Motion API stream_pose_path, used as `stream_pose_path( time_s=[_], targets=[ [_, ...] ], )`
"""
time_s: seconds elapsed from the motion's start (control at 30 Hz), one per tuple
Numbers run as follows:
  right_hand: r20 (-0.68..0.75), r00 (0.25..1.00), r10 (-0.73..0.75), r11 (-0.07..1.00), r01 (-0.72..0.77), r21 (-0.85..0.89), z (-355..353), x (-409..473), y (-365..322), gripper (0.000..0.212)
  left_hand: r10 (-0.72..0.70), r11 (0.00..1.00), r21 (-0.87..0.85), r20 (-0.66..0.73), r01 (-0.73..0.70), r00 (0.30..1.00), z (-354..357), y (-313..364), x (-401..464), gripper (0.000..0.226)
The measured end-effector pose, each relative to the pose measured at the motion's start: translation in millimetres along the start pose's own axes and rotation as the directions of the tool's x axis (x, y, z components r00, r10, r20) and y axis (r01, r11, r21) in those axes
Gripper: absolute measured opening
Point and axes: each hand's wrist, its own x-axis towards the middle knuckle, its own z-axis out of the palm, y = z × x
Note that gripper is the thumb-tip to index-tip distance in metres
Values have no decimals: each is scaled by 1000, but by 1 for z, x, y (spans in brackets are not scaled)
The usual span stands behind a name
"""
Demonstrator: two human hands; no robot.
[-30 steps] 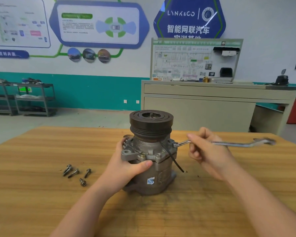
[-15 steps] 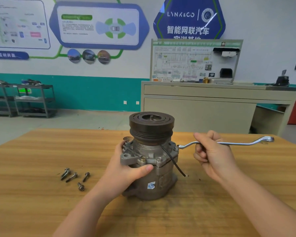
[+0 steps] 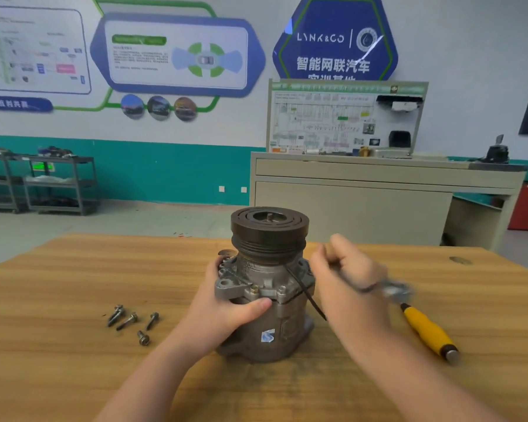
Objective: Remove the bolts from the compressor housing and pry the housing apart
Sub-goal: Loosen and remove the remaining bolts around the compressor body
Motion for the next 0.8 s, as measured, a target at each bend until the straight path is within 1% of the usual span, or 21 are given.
stream_pose_path(
  time_s=[0.03, 0.07, 0.1, 0.17, 0.23, 0.27, 0.33, 0.4, 0.53, 0.6, 0.67, 0.73, 0.8],
  targets=[
    [50, 991, -126, 989, 129, -69, 1, -3, -5, 51, 1, 1000, -1, -1, -1, 1000, 0, 0, 0, 114],
    [73, 976, -206, 970, 214, -113, 3, -6, -9, 57, 3, 1000, 0, -2, -3, 1000, 0, 0, 1, 113],
    [72, 966, -247, 956, 255, -144, 5, -8, -11, 61, 6, 1000, 3, -3, -6, 1000, 0, 0, 1, 110],
    [23, 967, -255, 951, 255, -175, 8, -9, -12, 61, 11, 1000, 5, -1, -11, 1000, 0, -1, 1, 106],
    [-51, 979, -197, 969, 187, -160, 9, -9, -12, 55, 10, 1000, -1, 0, -10, 1000, 0, -2, 1, 113],
    [-92, 987, -133, 984, 121, -133, 9, -9, -10, 52, 8, 1000, -6, -1, -8, 1000, 0, -3, 1, 117],
    [-148, 986, 79, 996, -84, -27, 6, -6, -5, 45, 4, 1000, -13, 6, -4, 1000, 0, -3, 1, 118],
    [-144, 953, 267, 963, -257, 85, 2, 2, 1, 37, 6, 1000, -15, 15, -5, 1000, 0, -4, 2, 115],
    [-88, 881, 464, 872, -437, 222, -10, 15, 10, 39, 2, 1000, -13, 15, -2, 1000, 0, -4, 4, 107],
    [-71, 863, 500, 844, -467, 264, -11, 17, 12, 40, 7, 1000, -12, 11, -7, 1000, 1, -4, 4, 102],
    [-90, 872, 480, 861, -450, 236, -9, 16, 9, 40, 9, 1000, -15, 4, -9, 1000, 1, -5, 5, 105],
    [-109, 905, 412, 906, -394, 156, -6, 14, 4, 41, 12, 1000, -18, 6, -12, 1000, 1, -6, 4, 104],
    [-92, 951, 295, 956, -293, 28, -2, 10, -5, 41, 11, 1000, -11, 11, -11, 1000, 1, -6, 4, 92]
  ],
)
